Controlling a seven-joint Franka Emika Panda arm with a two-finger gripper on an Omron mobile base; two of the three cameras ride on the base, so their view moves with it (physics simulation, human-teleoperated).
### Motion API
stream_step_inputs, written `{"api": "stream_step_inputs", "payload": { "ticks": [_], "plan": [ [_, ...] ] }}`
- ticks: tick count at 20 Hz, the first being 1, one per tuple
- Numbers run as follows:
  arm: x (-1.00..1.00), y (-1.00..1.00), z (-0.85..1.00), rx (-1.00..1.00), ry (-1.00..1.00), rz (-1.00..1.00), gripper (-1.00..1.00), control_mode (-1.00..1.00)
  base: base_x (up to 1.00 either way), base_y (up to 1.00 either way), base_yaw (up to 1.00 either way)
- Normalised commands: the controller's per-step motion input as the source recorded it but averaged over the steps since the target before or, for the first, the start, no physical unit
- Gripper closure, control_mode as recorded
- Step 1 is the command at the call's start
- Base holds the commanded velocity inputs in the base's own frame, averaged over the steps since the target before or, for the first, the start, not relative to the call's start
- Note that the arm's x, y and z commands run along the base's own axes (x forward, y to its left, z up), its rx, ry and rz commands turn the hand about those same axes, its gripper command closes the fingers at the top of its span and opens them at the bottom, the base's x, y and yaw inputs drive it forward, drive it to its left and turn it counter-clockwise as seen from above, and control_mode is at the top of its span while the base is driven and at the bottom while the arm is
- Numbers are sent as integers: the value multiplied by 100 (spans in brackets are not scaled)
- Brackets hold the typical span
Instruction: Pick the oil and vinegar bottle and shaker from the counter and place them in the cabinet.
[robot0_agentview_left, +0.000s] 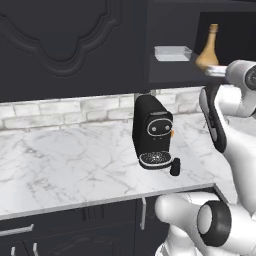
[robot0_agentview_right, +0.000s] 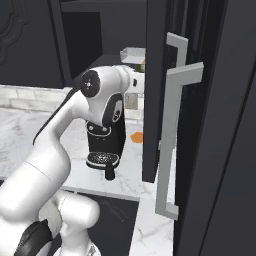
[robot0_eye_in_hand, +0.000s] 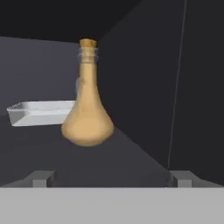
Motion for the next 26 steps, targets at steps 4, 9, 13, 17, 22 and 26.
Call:
{"api": "stream_step_inputs", "payload": {
  "ticks": [4, 9, 13, 17, 22, 26],
  "plan": [
    [-75, 29, -5, 4, 0, 8, -100, -100, 0, 0, 0],
    [-65, 36, -35, 14, 0, 19, -100, -100, 0, 0, 0],
    [-36, 27, -54, 17, 3, 21, -100, -100, 0, 0, 0],
    [-12, 23, -57, 8, 12, 18, -100, -100, 0, 0, 0],
    [-9, 24, -38, 0, 7, 16, -100, -100, 0, 0, 0],
    [-3, 24, -43, 0, 8, 15, -100, -100, 0, 0, 0]
  ]
}}
